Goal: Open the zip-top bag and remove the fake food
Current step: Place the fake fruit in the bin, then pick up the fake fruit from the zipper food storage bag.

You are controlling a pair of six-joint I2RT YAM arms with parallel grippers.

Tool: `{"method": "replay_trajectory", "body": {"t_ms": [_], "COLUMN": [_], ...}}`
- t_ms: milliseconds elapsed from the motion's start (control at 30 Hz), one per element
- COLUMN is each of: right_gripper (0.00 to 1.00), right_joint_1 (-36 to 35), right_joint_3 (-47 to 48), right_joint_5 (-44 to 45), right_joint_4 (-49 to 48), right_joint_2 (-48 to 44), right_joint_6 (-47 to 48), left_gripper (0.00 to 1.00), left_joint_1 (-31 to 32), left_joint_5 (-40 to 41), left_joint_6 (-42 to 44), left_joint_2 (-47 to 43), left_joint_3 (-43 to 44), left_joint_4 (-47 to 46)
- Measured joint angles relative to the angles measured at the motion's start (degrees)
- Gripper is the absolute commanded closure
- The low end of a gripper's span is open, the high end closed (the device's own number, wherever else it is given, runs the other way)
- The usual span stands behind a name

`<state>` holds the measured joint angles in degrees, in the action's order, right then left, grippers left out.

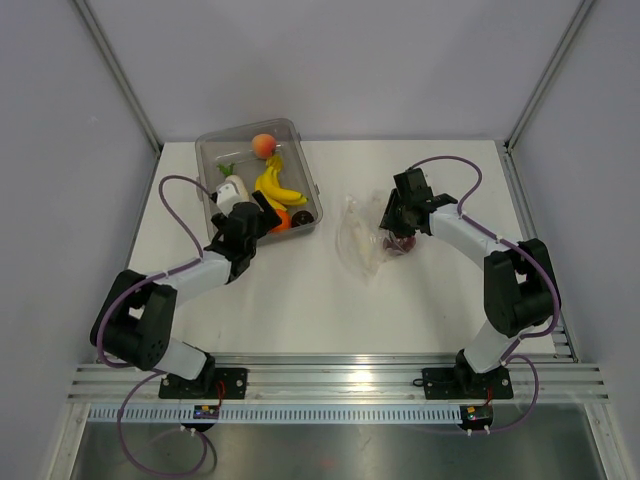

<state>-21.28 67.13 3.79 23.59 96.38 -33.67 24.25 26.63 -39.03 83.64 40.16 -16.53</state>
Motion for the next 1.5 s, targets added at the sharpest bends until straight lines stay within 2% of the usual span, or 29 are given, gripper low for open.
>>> {"method": "replay_trajectory", "body": {"t_ms": [167, 567, 667, 933, 1100, 1300, 1500], "right_gripper": [0.55, 0.55, 0.55, 0.54, 0.52, 0.49, 0.43], "right_joint_1": [0.0, 0.0, 0.0, 0.0, 0.0, 0.0, 0.0], "right_joint_3": [-0.1, -0.6, -0.7, -1.7, -2.1, -3.0, -4.1], "right_joint_5": [0.0, 0.0, 0.0, 0.2, 1.0, 2.7, 5.3], "right_joint_4": [0.0, 0.0, 0.0, 0.0, 0.0, -0.1, -0.2], "right_joint_2": [-0.2, -0.7, -0.9, -2.6, -3.9, -5.3, -8.8], "right_joint_6": [0.0, 0.0, 0.0, -0.1, -0.3, -0.7, -1.1], "left_gripper": [0.01, 0.01, 0.18, 0.20, 0.19, 0.18, 0.18], "left_joint_1": [-2.9, -1.8, 0.5, 12.2, 18.4, 19.6, 19.6], "left_joint_5": [0.2, 0.4, 0.3, -2.5, -6.5, -10.6, -13.2], "left_joint_6": [-2.9, -3.4, -2.6, 8.2, 17.3, 22.8, 23.1], "left_joint_2": [-0.1, -6.2, -7.1, -7.5, -3.9, 3.0, 7.0], "left_joint_3": [-0.2, -3.1, -4.2, -4.3, 0.7, 8.0, 9.6], "left_joint_4": [1.0, -0.8, -2.2, -8.1, -8.7, -6.2, -2.5]}}
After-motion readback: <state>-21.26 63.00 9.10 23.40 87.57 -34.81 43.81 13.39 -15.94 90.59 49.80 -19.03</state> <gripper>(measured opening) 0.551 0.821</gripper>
